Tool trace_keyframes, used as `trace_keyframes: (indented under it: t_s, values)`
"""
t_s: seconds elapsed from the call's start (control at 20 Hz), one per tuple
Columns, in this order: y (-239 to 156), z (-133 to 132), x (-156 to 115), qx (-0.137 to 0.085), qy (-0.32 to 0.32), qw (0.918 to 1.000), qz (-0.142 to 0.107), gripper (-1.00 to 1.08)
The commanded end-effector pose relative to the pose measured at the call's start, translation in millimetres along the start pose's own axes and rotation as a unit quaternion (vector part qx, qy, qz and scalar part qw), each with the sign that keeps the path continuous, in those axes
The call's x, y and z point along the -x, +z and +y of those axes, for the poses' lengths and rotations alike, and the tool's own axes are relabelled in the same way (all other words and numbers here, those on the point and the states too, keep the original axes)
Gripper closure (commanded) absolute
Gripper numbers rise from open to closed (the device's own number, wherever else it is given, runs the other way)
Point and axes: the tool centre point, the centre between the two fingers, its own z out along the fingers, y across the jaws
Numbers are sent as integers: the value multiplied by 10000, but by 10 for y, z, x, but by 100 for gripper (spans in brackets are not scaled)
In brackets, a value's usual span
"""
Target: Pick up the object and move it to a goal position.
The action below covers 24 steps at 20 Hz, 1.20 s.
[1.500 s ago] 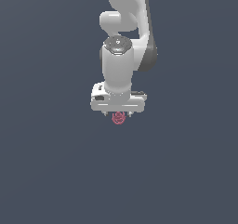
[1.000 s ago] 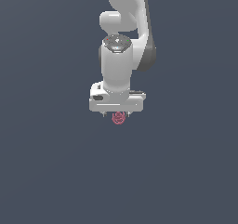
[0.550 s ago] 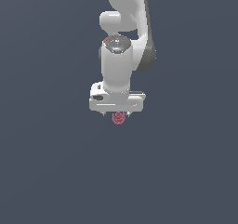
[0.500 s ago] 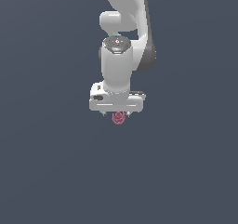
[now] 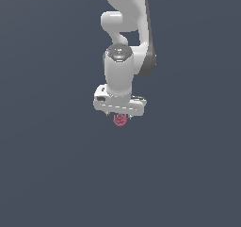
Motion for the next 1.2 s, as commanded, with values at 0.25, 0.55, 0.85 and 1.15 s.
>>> trace_keyframes:
  t_s: [0.25,0.55,0.85,1.15]
  values:
    - [299,5,277,-23,1011,9948,-106,-92]
    - [489,25,479,-14,1712,9851,-173,-92]
    - [601,43,610,2,2150,9764,-212,-92]
    - [645,52,663,10,2324,9724,-226,-92]
